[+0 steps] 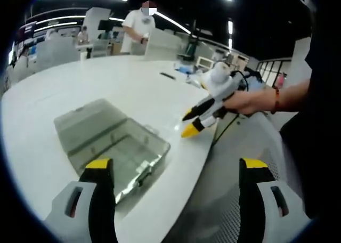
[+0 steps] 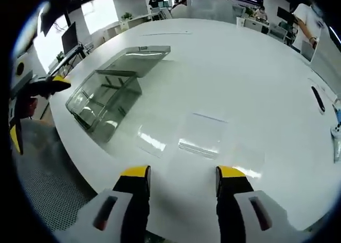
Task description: Insert the divider into the dual guide fixture by aligning both edges with the guide slots and pushing it downward to the bottom, including one-sided entry, uneven engagement, binding, and posture correction.
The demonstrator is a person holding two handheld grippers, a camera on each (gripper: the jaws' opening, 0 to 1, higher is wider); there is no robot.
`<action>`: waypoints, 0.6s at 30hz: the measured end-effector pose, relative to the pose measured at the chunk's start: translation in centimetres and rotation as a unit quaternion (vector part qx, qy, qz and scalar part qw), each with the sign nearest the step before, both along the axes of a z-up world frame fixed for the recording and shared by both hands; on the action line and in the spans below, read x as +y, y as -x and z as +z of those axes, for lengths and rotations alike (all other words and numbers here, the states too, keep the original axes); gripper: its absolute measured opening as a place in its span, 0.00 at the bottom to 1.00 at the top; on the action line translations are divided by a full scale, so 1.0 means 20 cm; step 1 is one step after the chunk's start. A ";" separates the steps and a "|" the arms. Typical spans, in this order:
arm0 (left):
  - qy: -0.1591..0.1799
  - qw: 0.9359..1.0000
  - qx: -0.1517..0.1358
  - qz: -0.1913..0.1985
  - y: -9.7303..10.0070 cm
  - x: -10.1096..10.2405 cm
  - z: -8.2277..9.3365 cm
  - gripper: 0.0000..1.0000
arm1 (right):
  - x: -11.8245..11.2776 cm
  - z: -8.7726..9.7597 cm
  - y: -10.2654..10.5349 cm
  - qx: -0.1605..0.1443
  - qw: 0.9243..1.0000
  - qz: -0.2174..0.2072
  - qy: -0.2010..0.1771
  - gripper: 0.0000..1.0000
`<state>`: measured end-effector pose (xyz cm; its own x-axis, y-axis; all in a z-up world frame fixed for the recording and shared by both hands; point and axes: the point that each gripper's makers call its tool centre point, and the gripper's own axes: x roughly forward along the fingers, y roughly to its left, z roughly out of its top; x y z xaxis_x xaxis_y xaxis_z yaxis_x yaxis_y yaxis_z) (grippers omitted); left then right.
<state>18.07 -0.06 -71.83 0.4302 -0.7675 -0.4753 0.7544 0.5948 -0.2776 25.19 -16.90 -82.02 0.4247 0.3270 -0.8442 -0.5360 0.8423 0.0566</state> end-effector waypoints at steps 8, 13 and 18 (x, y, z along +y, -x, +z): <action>0.009 1.000 0.000 0.004 0.00 0.00 0.01 0.96 | -0.02 -0.01 -0.02 -0.008 0.999 0.004 0.034 0.43; 0.011 1.000 0.001 0.004 0.00 0.00 0.01 0.96 | -0.02 -0.01 -0.02 -0.004 0.999 0.002 0.036 0.43; 0.015 1.000 -0.001 -0.001 0.00 -0.02 0.02 0.96 | -0.01 -0.02 -0.02 0.001 0.999 -0.004 0.039 0.43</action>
